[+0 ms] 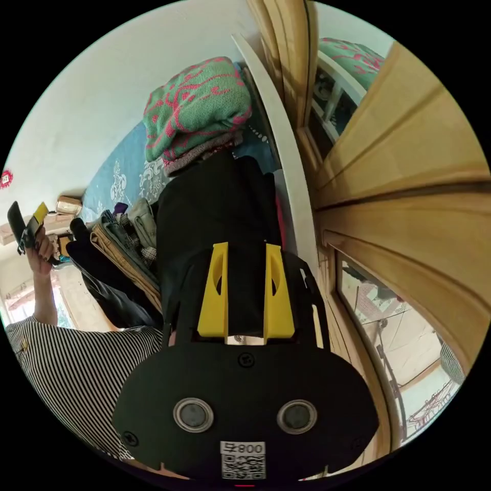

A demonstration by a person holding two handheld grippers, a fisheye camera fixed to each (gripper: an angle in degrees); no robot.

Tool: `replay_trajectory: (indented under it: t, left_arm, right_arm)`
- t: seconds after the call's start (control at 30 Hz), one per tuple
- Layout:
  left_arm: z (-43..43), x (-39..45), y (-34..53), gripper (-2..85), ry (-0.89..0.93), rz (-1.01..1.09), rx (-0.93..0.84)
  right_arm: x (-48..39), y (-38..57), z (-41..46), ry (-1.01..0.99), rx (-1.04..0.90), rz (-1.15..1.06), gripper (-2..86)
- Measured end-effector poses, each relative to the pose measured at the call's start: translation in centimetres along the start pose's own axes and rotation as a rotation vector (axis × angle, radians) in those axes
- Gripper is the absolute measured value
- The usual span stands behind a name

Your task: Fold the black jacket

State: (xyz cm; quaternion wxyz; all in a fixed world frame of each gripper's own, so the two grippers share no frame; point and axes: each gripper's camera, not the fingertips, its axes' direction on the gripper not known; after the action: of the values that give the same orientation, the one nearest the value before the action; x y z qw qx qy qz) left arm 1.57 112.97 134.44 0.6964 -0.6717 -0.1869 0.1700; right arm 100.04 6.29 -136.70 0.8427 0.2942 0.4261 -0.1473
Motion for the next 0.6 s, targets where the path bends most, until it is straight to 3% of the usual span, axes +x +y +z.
replay_trajectory:
  t: [0.2, 0.37, 0.6]
  left_arm:
    - [-2.3, 1.5, 3.9, 0.6, 0.031, -0.025, -0.012]
    - [-3.1, 3.2, 5.7, 1.0, 0.081, -0.014, -0.035]
    - [-2.7, 5.2, 7.8, 4.9, 0.199, -0.007, -0.085]
  right_arm:
    - [2.7, 4.3, -2.7, 0.036, 0.052, 0.115, 12.5]
    - [2.3, 5.5, -1.5, -0.017, 0.006, 0.127, 5.1]
    - [-7.8, 13.3, -13.4, -0.281, 0.245, -0.148, 2.4]
